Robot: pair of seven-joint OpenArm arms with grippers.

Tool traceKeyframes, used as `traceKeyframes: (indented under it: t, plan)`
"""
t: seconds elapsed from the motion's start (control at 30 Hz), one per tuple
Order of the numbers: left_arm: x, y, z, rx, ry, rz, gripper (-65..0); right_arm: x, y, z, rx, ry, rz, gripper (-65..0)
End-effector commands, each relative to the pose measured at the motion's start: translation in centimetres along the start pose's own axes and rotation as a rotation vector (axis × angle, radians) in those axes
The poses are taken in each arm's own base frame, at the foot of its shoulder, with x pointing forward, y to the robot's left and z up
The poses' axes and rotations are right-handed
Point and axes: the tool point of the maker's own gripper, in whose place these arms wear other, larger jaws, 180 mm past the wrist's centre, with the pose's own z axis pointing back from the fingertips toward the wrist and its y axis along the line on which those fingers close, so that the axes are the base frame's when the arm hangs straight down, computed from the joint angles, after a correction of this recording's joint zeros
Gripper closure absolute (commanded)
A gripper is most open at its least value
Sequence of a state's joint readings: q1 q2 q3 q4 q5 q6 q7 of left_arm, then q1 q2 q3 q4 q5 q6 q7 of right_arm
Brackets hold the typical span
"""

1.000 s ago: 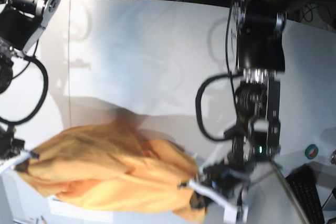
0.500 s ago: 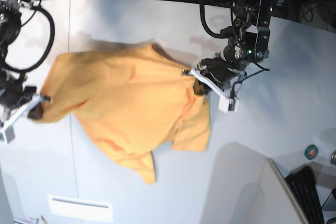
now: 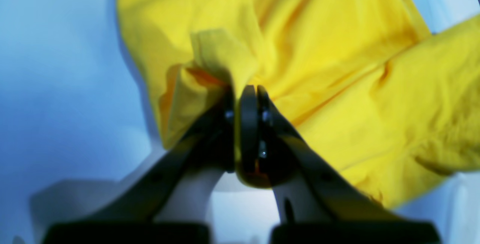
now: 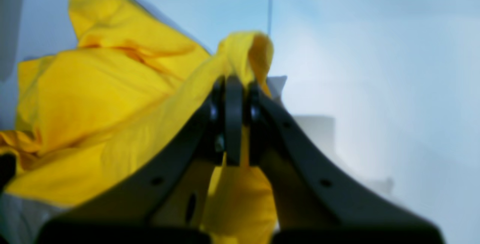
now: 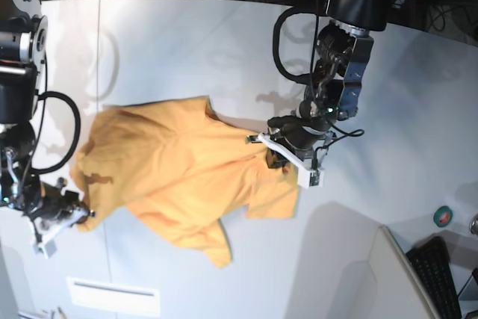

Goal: Layout the t-shirt on the table in an organized manner, then fold the t-shirt properly
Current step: 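Lift the shirt with both grippers and shake it open, then grasp another shirt edge with the left gripper near the hem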

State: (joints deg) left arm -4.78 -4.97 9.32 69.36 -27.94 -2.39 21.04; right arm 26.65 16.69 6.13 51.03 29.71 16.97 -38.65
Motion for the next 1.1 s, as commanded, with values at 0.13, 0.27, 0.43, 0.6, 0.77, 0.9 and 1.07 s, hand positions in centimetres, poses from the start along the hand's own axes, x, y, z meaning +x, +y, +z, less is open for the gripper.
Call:
traceKeyframes:
  t: [0.13, 0.27, 0.43, 0.6, 0.77, 0.9, 1.07]
  plan:
    - [-1.5, -1.1, -0.8, 0.007, 0.03, -0.097, 0.0, 0.7, -0.9, 2.6, -0.025, -0.028, 0.09, -39.5]
    - [-2.2, -1.2, -0.7, 0.005, 0.043, -0.097, 0.0, -0.8, -0.2, 7.2, -0.038, -0.127, 0.156, -43.2]
    - [-2.3, -1.2, -0.6, 0.005, 0.042, -0.102, 0.0, -6.7, 0.2, 10.6, -0.059, -0.122, 0.117, -44.0]
    - [-2.4, -1.2, -0.6, 0.004, 0.048, -0.104, 0.0, -12.6, -0.3, 8.8, -0.046, -0.016, 0.024, -44.0]
    - [-2.5, -1.3, -0.6, 0.003, 0.05, -0.105, 0.0, -15.0, 0.3, 7.2, -0.021, 0.032, 0.01, -44.0]
    - [-2.6, -1.3, -0.5, 0.002, 0.052, -0.103, 0.0, -16.2, 1.7, 6.3, 0.013, 0.074, 0.031, -43.5]
    - [-3.1, -1.6, -0.2, -0.003, 0.055, -0.098, 0.0, -16.8, 1.8, 5.9, 0.023, 0.099, 0.021, -27.6]
